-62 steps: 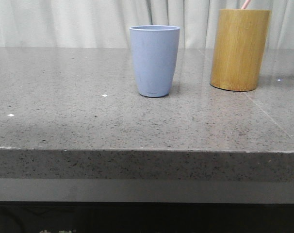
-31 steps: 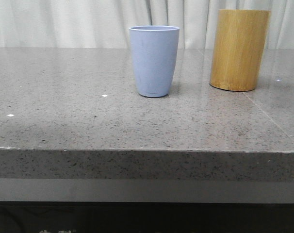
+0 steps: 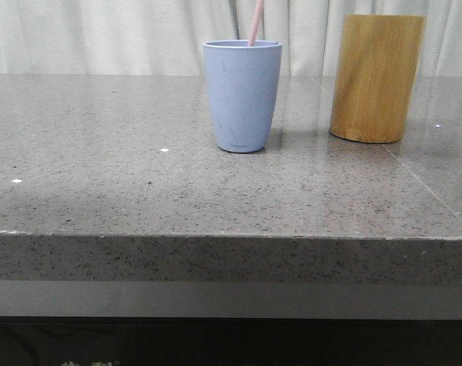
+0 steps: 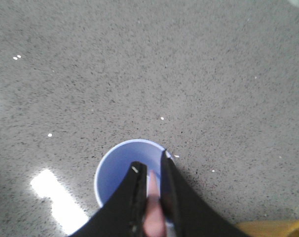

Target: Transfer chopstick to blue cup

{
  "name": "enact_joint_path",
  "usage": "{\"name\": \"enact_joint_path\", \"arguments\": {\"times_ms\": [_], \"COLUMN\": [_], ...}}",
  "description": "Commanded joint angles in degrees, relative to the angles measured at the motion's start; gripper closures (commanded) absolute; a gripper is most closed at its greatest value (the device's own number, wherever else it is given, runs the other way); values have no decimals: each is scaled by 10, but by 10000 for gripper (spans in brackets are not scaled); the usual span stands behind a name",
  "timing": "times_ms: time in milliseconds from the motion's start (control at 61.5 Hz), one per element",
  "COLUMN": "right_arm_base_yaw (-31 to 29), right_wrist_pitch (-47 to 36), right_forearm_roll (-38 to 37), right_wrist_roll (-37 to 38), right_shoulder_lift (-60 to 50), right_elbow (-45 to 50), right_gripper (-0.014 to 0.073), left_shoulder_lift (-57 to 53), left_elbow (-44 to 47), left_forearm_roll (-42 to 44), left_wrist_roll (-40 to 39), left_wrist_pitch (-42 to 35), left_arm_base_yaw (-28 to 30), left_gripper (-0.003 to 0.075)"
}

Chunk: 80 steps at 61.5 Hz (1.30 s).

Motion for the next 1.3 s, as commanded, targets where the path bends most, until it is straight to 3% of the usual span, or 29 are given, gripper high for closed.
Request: {"name": "enact_joint_path", "arguments": {"times_ms": [0, 341, 569, 829, 1040, 1284], "right_arm_base_yaw": [1, 1, 1, -1, -1, -1], "right_wrist_pitch": [-45, -42, -33, 37, 1, -83], "right_forearm_roll": [18, 17, -7, -56, -152, -161], "right_wrist_roll": [-6, -6, 2, 100, 193, 222], "right_shoulder_lift": [-5, -4, -78, -204, -344, -494], "right_elbow": [-13, -23, -32, -6, 171, 376], "right_gripper": [617, 237, 232, 232, 232, 232], "left_shoulder_lift": [-9, -9, -9, -9, -9, -9], "left_elbow": [-14, -14, -14, -14, -14, -14], "left_forearm_roll": [-3, -3, -3, -3, -3, -3], "left_wrist_roll": [-5, -5, -5, -5, -5, -5], "left_wrist_pitch": [-39, -39, -39, -39, -39, -39], "left_arm_base_yaw": [1, 1, 1, 1, 1, 1], "left_gripper": [426, 426, 426, 426, 426, 426]}}
